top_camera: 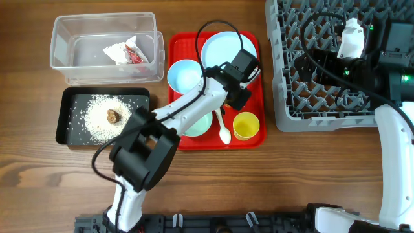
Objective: Sort waste into correct bins and load items into the dishwasher rack
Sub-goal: 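Lower the left gripper onto the carrot and grasp it, then carry the carrot left and drop it onto the black tray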
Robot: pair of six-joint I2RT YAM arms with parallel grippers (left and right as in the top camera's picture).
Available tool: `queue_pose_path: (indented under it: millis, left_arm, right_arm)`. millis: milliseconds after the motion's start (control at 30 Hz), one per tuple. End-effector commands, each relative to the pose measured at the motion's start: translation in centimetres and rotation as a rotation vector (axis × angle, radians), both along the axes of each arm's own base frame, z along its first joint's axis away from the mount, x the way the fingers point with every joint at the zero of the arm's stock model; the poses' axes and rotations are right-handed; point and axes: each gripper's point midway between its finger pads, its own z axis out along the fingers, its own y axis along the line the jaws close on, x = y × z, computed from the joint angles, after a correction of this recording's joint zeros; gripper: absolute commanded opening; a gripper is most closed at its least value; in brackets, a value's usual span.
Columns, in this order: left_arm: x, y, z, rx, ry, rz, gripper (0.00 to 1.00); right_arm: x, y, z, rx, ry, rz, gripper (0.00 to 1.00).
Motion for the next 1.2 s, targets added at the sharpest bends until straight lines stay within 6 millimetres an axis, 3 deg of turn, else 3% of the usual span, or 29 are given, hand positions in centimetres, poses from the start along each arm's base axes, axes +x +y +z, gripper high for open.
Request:
queue_pose_path:
  millis: [0,133,233,567,767,1167]
  left_arm:
    - [1.3,0.9,7.4,-0.079,-0.130,0.071,0.32]
    - [1.4,3.6,10.9,-0.102,-0.156,0.135,0.33]
    - [1.1,7.3,13.0,-0.096,-0.139,0.231,0.33]
    - [-1.7,18.4,14.2,-0.014,0.023,0.531,0.32]
    - [-3.8,21.9,13.3,0.063,0.132,0.603,0.33]
    - [-6.9,26.4,12.6,0.140,0.280,0.748,0.34]
  right_arm:
    - [0.4,-0.3,0.4,-0.009,-0.013,-0.005,1.00]
    - [0.4,-0.3,0.4,-0.009,-0.014,-0.006,1.00]
    - [0.4,-0.3,0.4,-0.009,-0.014,-0.006,0.99]
    - [0.5,-0.3,0.5,-0.008,-0.018,-0.007,1.00]
    - [0.4,-0.3,0.4,-0.008,-0.016,-0.007,1.00]
    - [0.4,-0.3,0.4,-0.007,-0.014,-0.007,1.00]
